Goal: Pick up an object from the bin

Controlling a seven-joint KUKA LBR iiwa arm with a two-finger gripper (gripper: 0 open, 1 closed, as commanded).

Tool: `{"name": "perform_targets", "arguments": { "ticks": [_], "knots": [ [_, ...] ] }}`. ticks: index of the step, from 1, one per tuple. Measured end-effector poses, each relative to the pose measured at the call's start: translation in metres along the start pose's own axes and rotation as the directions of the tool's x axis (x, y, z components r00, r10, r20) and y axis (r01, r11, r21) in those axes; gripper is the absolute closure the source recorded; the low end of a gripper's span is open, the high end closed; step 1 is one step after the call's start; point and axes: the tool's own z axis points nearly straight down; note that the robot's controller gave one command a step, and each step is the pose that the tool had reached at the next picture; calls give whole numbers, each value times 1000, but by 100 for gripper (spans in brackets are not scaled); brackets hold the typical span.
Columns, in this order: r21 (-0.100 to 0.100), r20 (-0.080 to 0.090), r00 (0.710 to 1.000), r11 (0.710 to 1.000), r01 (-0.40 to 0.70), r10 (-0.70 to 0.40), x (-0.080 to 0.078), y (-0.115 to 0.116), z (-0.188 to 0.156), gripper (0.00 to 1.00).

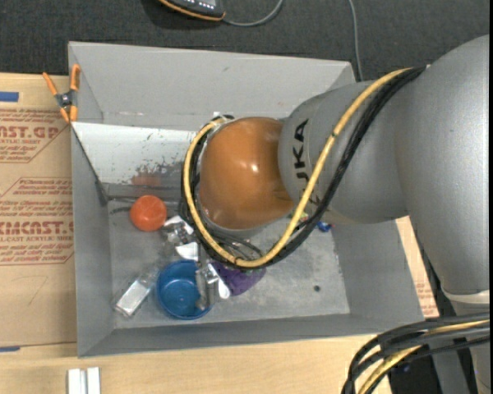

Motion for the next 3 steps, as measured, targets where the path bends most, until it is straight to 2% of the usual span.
{"name": "perform_targets", "arguments": {
  "ticks": [1, 2, 3],
  "knots": [
    [-2, -10, 988, 988, -156, 156, -16, -6, 63, 0],
    [0, 4, 992, 992, 122, -122, -6, -12, 67, 0],
    [-4, -8, 988, 988, -155, 155, -17, -5, 63, 100]
  ]
}}
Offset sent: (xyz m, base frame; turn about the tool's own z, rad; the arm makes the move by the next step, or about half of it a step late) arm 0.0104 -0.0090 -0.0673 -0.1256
